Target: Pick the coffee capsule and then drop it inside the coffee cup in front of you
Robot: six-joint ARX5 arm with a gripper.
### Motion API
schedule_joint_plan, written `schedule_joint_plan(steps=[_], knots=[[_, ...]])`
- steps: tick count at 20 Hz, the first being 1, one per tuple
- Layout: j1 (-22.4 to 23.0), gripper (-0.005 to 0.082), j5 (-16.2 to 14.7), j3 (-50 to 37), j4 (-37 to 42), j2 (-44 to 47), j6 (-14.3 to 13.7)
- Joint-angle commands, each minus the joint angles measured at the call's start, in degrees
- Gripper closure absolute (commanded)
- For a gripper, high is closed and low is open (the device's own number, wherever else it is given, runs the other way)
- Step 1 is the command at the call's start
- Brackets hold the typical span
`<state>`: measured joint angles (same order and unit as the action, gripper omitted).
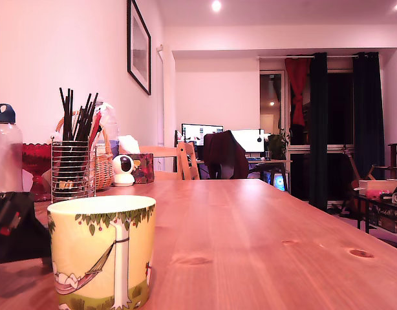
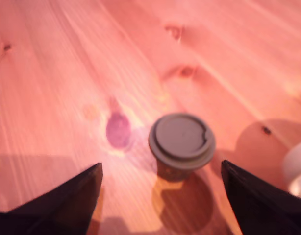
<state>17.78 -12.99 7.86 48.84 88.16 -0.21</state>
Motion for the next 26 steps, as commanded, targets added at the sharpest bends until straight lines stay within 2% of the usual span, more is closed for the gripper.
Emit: schedule_joint_plan(steps=[1, 4, 5, 6, 9, 10, 21, 23, 26], knots=[[-0.07, 0.0080, -0.07, 1.27, 0.48, 1.73, -0.26], [0.02, 0.0089, -0.09, 2.23, 0.48, 2.71, -0.24], [0.02, 0.0139, -0.07, 2.25, 0.48, 2.71, -0.20], [0.02, 0.0217, -0.09, 2.25, 0.48, 2.71, -0.15], [0.02, 0.0548, -1.70, 2.25, 0.48, 2.71, 0.20], [0.02, 0.0608, -2.45, 2.25, 0.48, 2.71, 0.20], [0.02, 0.0623, -3.28, 2.25, 0.55, 2.47, 0.22], [0.02, 0.0623, -3.28, 2.25, 0.55, 2.47, 1.77], [0.00, 0.0623, -3.28, 2.25, 0.39, 1.33, 1.97]])
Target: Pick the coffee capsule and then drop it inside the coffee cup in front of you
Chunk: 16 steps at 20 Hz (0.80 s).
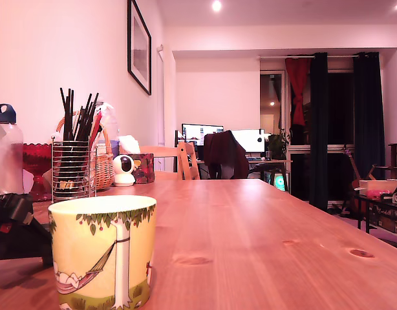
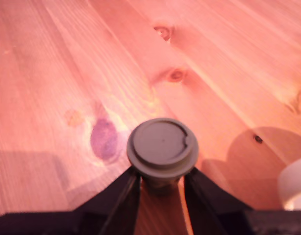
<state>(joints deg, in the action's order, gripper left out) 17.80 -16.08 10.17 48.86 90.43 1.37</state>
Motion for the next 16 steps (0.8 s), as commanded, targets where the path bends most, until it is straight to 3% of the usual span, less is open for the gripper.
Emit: schedule_joint_plan(steps=[1, 12, 16], knots=[[-0.02, 0.0623, -0.20, -0.07, -0.04, -1.92, 0.39], [-0.04, 0.0623, -0.35, -0.07, -16.26, -18.73, 0.17], [-0.04, 0.0623, -4.02, -0.02, -25.44, -27.54, 0.39]])
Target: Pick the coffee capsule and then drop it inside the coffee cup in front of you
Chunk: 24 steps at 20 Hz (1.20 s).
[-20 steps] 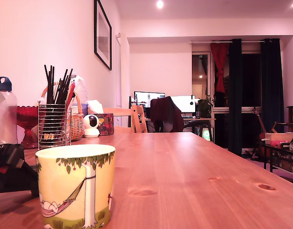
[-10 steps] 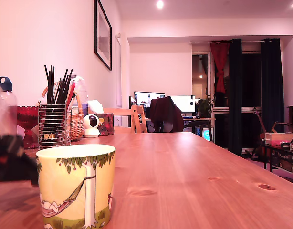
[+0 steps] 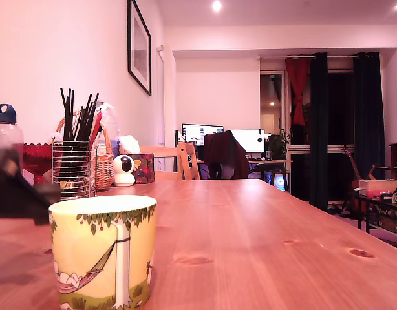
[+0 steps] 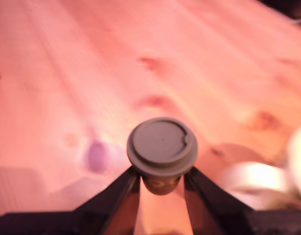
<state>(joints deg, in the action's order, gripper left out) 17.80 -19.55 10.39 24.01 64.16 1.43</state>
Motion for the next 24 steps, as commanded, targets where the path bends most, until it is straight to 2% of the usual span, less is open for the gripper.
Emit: schedule_joint_plan(steps=[1, 2, 7, 11, 14, 16, 20, 22, 24], knots=[[-0.04, 0.0623, -1.18, -0.17, -2.27, -3.41, 1.25], [-0.04, 0.0623, -1.22, -0.13, -4.17, -5.75, 2.25], [-0.02, 0.0623, -1.55, 0.92, -13.25, -14.97, 2.27], [0.17, 0.0623, -4.94, 1.99, -17.03, -17.90, 2.73], [1.99, 0.0623, -5.05, 3.89, -19.93, -18.14, 3.08], [3.98, 0.0623, -4.33, 5.11, -20.41, -18.12, 3.10], [9.38, 0.0623, 1.51, 6.19, -22.53, -18.10, 3.08], [12.44, 0.0623, 2.95, 6.25, -23.21, -18.10, 3.19], [15.32, 0.0623, 3.06, 6.51, -23.43, -18.10, 3.87]])
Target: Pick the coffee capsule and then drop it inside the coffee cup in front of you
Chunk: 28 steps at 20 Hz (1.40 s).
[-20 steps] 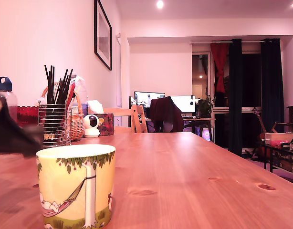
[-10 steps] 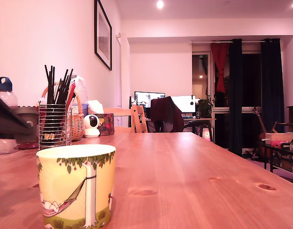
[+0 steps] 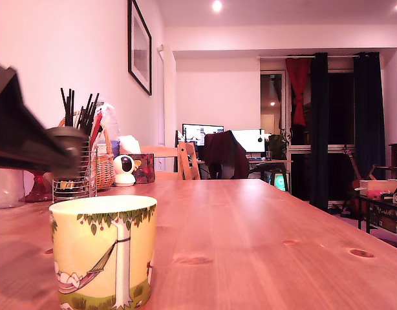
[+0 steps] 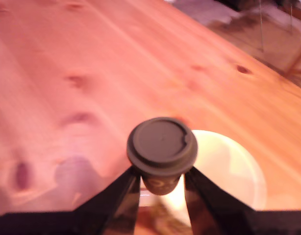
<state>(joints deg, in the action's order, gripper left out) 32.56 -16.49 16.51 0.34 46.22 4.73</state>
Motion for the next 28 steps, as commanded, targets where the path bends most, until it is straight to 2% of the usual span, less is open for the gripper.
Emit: schedule_joint_plan(steps=[1, 3, 8, 14, 28], knots=[[2.01, 0.0623, -0.33, 0.63, -0.22, -0.15, 0.85], [4.68, 0.0623, -1.44, 1.03, -0.57, -0.15, 0.85], [8.83, 0.0622, -1.22, 1.86, -0.44, -0.13, 0.83], [9.27, 0.0622, 3.58, 2.51, -3.85, 0.17, 2.01], [10.16, 0.0621, 4.13, 15.80, -17.11, 15.50, 2.27]])
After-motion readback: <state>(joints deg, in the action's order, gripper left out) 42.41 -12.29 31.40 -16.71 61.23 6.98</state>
